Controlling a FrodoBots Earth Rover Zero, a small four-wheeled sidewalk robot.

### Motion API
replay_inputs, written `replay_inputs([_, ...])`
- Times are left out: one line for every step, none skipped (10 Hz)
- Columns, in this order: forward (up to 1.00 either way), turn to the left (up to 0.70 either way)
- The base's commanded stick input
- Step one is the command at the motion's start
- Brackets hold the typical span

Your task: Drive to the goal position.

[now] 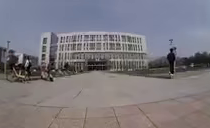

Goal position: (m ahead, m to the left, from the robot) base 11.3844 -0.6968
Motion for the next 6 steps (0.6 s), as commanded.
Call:
replay_inputs([0.85,0.0])
replay_inputs([0.85,0.0])
replay_inputs([0.85,0.0])
replay_inputs([0.85,0.0])
replay_inputs([0.85,0.0])
replay_inputs([0.85,0.0])
